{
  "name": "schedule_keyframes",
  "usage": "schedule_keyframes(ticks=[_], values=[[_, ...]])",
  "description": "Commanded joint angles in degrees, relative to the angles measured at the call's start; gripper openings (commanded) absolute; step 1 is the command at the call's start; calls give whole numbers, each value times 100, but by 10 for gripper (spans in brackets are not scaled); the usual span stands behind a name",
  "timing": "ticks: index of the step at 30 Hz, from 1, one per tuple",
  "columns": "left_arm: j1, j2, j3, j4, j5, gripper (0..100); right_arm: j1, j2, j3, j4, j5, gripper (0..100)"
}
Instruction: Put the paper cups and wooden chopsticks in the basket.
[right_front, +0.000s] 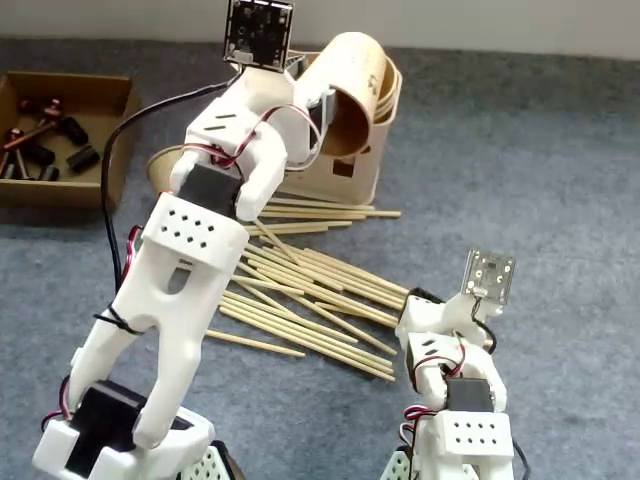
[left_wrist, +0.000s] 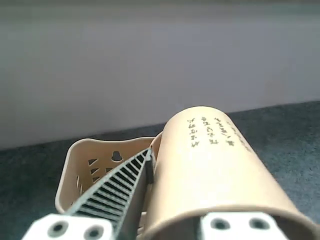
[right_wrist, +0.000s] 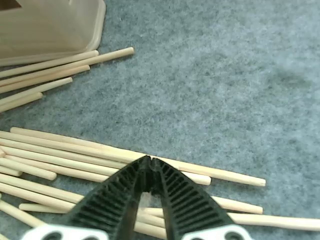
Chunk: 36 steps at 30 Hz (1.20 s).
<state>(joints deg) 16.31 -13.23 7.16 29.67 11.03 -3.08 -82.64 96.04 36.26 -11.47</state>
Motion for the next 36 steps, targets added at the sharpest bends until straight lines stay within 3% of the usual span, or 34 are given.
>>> schedule_keyframes(ticks=[1, 6, 17, 28, 33, 36], values=[[-40, -312, -321, -141, 35, 136, 40, -13, 637, -127, -26, 5], [-75, -321, -321, -141, 35, 197, 40, -13, 637, -127, -26, 5], [-75, -303, -989, -141, 35, 196, 40, -13, 637, -127, -26, 5], [-101, 4, -831, -149, -9, 197, 40, -13, 637, -127, -26, 5], [-242, 251, -778, -105, -475, 197, 40, -13, 637, -127, -26, 5], [-242, 321, -796, 431, -651, 196, 40, -13, 637, -127, -26, 5]])
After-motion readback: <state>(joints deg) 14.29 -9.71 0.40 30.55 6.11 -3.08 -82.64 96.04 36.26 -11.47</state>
